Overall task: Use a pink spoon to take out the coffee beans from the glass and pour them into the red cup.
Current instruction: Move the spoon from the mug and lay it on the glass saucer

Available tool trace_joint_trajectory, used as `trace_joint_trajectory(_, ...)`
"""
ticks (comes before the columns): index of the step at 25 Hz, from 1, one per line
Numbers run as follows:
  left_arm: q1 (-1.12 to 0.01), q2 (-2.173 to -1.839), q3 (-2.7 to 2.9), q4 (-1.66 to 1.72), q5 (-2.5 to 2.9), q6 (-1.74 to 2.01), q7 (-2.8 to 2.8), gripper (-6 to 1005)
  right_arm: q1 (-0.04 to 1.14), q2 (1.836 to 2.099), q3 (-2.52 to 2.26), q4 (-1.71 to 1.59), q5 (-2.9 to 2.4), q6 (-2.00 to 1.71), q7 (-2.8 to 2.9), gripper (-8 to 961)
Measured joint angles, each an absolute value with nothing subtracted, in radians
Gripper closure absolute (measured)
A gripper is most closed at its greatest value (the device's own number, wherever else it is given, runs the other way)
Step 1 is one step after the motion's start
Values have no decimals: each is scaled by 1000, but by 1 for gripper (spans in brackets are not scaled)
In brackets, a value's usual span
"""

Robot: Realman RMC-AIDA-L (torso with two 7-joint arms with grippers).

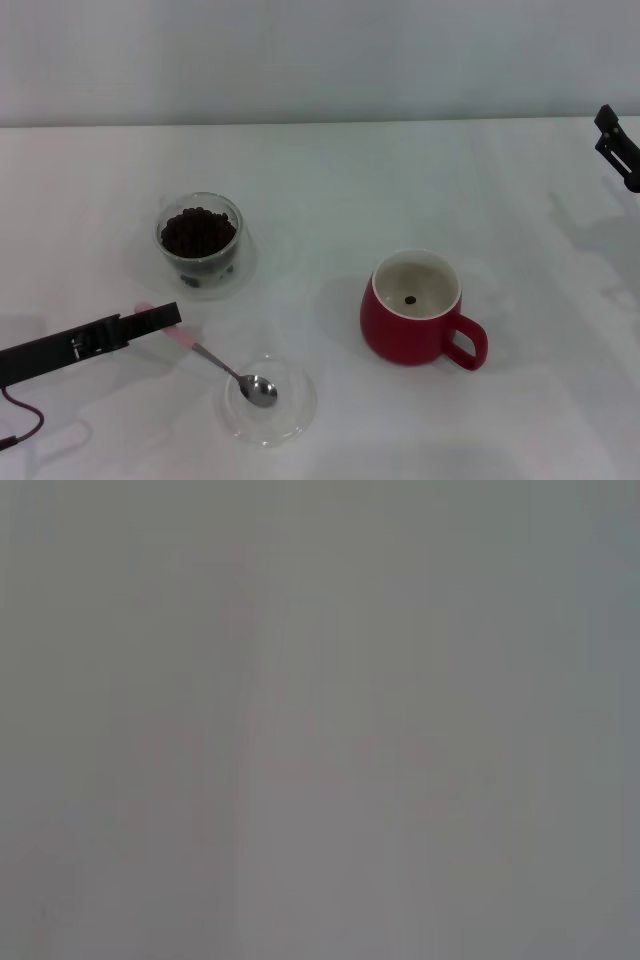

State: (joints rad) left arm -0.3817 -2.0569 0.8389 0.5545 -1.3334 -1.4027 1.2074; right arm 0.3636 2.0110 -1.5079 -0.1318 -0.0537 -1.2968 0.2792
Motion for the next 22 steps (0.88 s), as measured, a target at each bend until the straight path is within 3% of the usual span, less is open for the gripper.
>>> trace_joint_trajectory(10,-425,-2065,846,529,-1281,-1388,1227,861,368,2012,-1508,-132,-54,-1292,279,78)
trace_joint_trajectory(22,-408,-2059,814,540,-1291,-1387,1253,524,368,2013,-1508,-130,-54,-1284,279,79)
